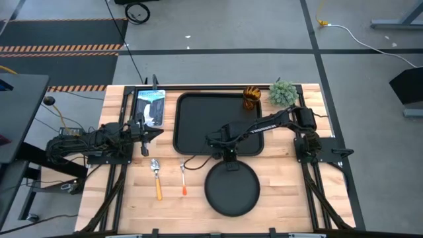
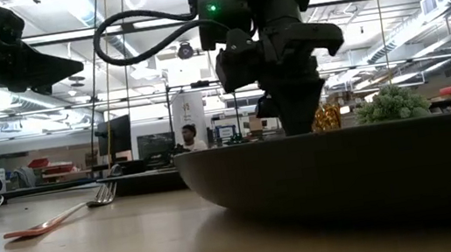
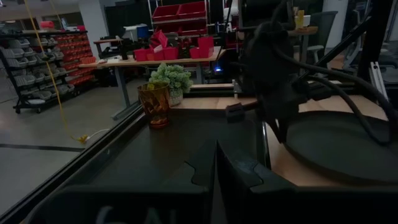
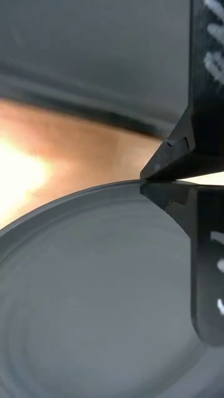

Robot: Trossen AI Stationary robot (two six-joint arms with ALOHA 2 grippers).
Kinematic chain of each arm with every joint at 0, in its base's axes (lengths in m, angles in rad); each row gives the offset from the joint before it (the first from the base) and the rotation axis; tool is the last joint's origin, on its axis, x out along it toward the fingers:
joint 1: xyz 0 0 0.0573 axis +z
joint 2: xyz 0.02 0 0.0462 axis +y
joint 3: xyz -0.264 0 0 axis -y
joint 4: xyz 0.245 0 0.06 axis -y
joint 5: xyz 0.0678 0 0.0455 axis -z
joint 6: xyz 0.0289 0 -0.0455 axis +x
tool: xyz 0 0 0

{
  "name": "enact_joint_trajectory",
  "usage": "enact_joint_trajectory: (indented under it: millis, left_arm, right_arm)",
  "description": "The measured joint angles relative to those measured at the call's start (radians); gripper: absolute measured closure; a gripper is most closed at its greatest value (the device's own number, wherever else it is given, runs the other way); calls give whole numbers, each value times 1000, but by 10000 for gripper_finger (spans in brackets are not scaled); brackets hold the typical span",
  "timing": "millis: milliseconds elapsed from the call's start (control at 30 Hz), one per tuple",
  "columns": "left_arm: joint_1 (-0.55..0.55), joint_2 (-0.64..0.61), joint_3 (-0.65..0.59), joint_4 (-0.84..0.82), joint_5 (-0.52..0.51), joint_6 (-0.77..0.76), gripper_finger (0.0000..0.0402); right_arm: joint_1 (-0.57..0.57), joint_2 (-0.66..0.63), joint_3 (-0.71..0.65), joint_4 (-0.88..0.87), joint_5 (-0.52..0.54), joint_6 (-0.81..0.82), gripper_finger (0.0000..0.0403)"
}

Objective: Pick and place plate/cup/fork/spoon on tray
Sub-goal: Put the black plate on the black tray to the bottom of the brown transparent glass cup

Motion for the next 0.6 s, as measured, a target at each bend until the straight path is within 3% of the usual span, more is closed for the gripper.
enact_joint_trajectory:
  millis: [267,600]
  left_arm:
    - [0,0,0,0,0,0,377]
    - [0,0,0,0,0,0,377]
  right_arm:
    - [-38,0,121,-100,2,-61,392]
    - [-163,0,248,-200,-6,-202,392]
